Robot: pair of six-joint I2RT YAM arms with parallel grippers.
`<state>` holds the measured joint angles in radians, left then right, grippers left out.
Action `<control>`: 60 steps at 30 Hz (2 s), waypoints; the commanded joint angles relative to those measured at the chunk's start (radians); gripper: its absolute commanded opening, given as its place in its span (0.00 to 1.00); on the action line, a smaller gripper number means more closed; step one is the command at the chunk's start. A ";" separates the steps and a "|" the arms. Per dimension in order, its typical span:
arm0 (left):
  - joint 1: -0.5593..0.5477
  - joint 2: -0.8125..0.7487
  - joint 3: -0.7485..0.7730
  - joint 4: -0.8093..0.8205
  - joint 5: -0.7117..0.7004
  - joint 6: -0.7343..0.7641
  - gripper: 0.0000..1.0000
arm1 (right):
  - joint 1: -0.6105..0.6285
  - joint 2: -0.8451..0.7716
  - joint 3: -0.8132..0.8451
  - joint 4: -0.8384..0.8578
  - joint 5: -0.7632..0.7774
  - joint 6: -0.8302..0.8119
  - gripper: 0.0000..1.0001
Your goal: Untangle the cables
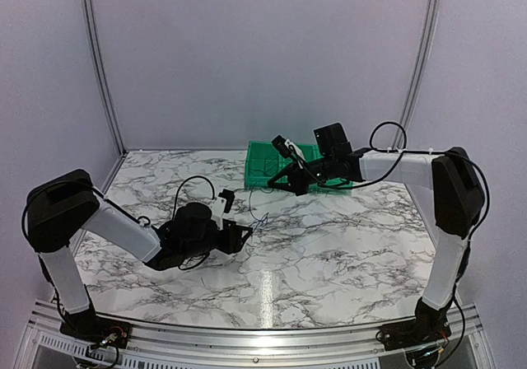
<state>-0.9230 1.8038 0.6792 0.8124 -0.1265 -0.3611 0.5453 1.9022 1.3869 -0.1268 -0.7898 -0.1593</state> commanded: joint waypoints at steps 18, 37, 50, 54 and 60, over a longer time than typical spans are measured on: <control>-0.005 0.144 0.163 -0.124 0.042 0.230 0.03 | -0.059 -0.055 0.026 0.013 -0.004 0.013 0.00; -0.035 -0.116 -0.072 -0.073 -0.011 0.179 0.00 | -0.316 -0.157 -0.056 0.108 0.139 0.063 0.00; -0.033 -0.472 -0.154 -0.111 -0.199 0.253 0.00 | -0.328 -0.076 -0.030 0.064 0.351 0.061 0.00; -0.033 -0.573 -0.175 -0.137 -0.204 0.251 0.00 | -0.328 -0.047 -0.015 0.045 0.328 0.061 0.00; -0.033 -0.628 -0.175 -0.150 -0.208 0.261 0.00 | -0.325 -0.032 -0.007 0.037 0.260 0.075 0.00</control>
<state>-0.9558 1.2083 0.5137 0.6979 -0.2924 -0.1215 0.2478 1.8618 1.3331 -0.0883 -0.5655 -0.1040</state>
